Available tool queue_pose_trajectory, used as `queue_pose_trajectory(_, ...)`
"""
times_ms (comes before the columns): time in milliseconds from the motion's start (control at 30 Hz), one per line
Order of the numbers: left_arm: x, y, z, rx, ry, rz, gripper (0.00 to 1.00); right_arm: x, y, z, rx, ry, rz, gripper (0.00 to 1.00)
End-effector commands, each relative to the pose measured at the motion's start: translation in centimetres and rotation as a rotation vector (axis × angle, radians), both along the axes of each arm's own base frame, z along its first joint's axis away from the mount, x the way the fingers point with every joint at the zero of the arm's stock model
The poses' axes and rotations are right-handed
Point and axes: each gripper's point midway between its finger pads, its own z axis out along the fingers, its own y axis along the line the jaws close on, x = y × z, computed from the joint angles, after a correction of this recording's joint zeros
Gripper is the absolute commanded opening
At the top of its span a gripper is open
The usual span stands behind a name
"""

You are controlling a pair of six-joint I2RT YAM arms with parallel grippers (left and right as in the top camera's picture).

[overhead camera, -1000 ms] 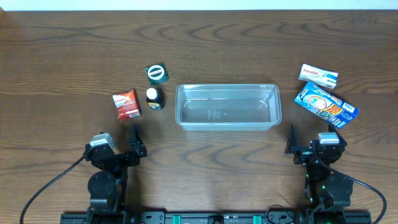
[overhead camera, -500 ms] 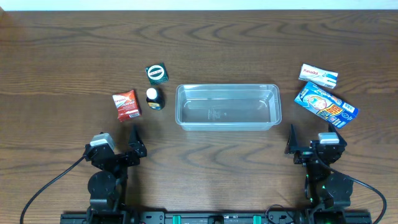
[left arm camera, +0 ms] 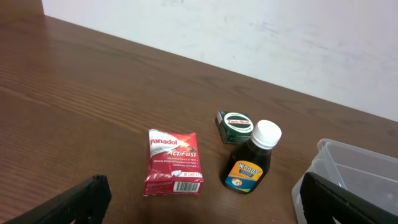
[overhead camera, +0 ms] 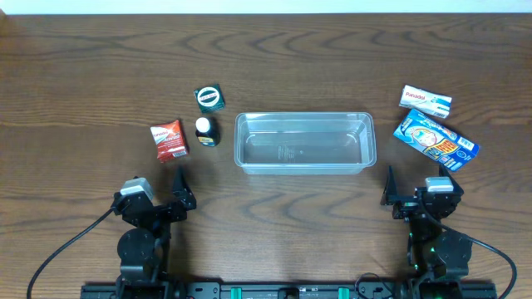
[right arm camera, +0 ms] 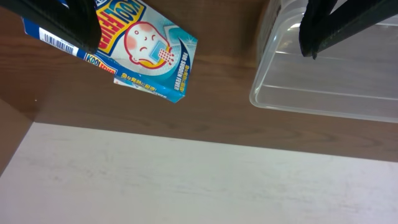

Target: Pack container

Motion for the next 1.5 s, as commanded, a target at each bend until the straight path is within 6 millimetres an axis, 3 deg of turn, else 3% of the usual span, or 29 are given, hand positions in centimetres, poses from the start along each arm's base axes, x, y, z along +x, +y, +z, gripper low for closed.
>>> queue_pose_trajectory(0,-0.2,0.1,-1.5,0.017,0.047,-0.002,0.98,0.0,0.3,0.0,-0.013,-0.003,0.014,0.99)
queue_pose_trajectory(1133,-0.2,0.1,-1.5,0.017,0.047,-0.002,0.98,0.0,0.5,0.1,-0.011,-0.009,0.028,0.99)
queue_pose_trajectory(1333,-0.2,0.1,-1.5,0.017,0.047,-0.002,0.98,0.1,1.1,2.8,0.069,-0.099,0.061,0.99)
queue_pose_trajectory(1467,-0.2,0.1,-1.5,0.017,0.047,-0.002,0.98,0.6,1.1,4.5,0.120,-0.067,0.055,0.99)
